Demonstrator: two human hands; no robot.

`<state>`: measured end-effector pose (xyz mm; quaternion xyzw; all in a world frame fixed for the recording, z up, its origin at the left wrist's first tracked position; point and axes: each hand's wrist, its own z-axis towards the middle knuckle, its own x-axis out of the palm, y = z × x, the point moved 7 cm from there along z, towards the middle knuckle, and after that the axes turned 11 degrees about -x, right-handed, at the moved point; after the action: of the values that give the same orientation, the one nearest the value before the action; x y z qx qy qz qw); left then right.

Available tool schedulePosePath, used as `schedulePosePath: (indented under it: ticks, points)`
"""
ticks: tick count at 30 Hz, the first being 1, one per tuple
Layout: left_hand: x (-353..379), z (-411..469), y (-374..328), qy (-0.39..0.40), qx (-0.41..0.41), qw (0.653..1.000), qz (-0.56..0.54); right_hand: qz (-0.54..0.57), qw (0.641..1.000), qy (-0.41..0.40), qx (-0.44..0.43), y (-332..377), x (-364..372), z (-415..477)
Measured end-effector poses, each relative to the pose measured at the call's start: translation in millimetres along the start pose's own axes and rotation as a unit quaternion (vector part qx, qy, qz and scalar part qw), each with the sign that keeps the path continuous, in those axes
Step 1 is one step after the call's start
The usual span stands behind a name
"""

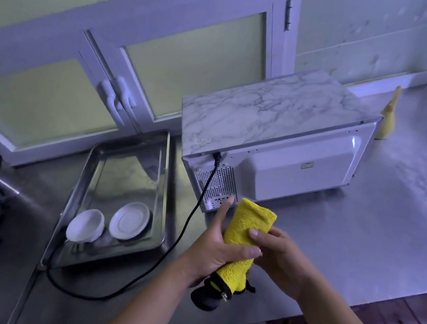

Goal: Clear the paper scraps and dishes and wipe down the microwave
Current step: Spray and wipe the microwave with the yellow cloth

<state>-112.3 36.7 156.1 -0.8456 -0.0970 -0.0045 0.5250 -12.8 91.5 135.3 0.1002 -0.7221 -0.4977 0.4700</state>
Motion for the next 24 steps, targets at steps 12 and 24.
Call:
schedulePosePath:
  ticks: [12,24]
  points:
    - [-95,36,-128,-0.189,0.208,0.926,0.252,0.037,0.937,-0.335,-0.087,1,-48,4]
    - [-143,158,-172,-0.214,0.085,0.718,0.656,0.035,0.853,-0.520,-0.036,-86,-17,-47]
